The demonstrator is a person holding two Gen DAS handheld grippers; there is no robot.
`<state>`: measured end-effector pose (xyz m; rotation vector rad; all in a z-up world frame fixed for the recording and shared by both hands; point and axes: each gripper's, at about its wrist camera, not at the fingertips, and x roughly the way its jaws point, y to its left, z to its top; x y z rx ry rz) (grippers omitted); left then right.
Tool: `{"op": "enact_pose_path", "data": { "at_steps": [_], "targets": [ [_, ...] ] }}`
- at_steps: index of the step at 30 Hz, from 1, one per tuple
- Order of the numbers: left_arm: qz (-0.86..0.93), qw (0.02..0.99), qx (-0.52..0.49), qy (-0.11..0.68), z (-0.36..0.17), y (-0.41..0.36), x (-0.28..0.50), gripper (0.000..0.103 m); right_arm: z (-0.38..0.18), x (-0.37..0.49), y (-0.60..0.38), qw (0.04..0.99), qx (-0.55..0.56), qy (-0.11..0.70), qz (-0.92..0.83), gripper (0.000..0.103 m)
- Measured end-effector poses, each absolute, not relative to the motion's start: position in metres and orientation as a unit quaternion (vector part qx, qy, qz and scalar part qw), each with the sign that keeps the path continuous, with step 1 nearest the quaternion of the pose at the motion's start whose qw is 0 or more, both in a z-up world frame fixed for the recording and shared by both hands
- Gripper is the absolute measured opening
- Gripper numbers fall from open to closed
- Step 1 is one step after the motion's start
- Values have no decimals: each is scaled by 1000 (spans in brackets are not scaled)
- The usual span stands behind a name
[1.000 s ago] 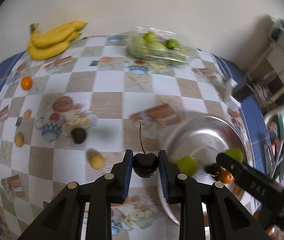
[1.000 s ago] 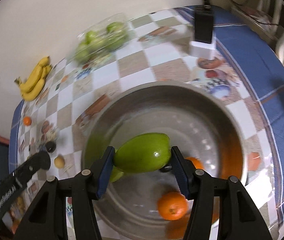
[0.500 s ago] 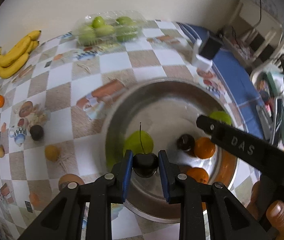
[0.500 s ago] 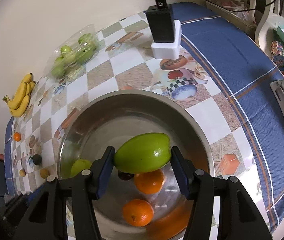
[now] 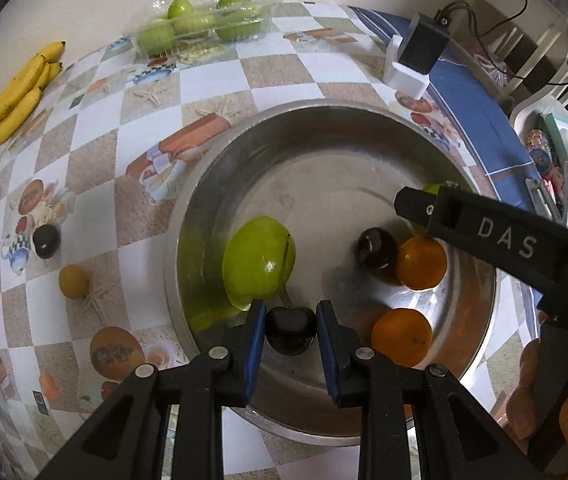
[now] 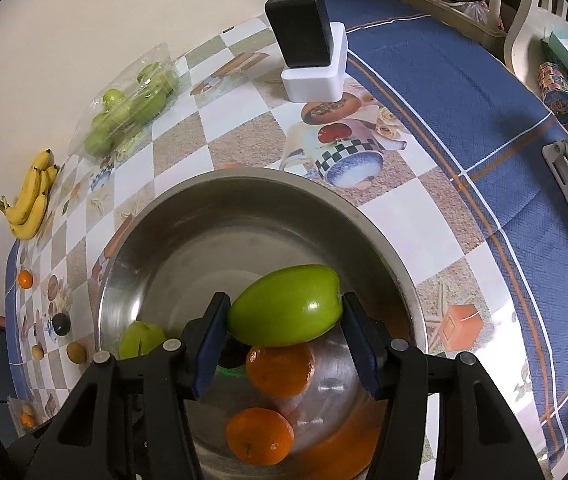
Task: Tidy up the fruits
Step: 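Carry the mango and cherry over the steel bowl and open both grippers to drop them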
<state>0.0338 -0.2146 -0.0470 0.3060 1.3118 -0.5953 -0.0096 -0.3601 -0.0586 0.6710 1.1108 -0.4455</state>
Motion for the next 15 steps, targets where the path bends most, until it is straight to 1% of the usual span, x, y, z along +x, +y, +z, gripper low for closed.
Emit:
{"op": "enact_pose_path", "data": {
  "at_steps": [8,11,13,15],
  "targets": [
    [-265,738,140,605,-54,-215,35,29,-62,-9,-360,768,313,520,-206,58],
    [-263,735,138,610,-57,-215,36,34,-58,-7,-358,772,311,516,-202,58],
    [-262,736,137,609,-56,-215,37,40,-53,-6,-357,776,302,514,-204,58],
    [-262,739,134,606,-54,-214,38,43,-46,-5,-356,781,297,510,-204,58]
  ]
}}
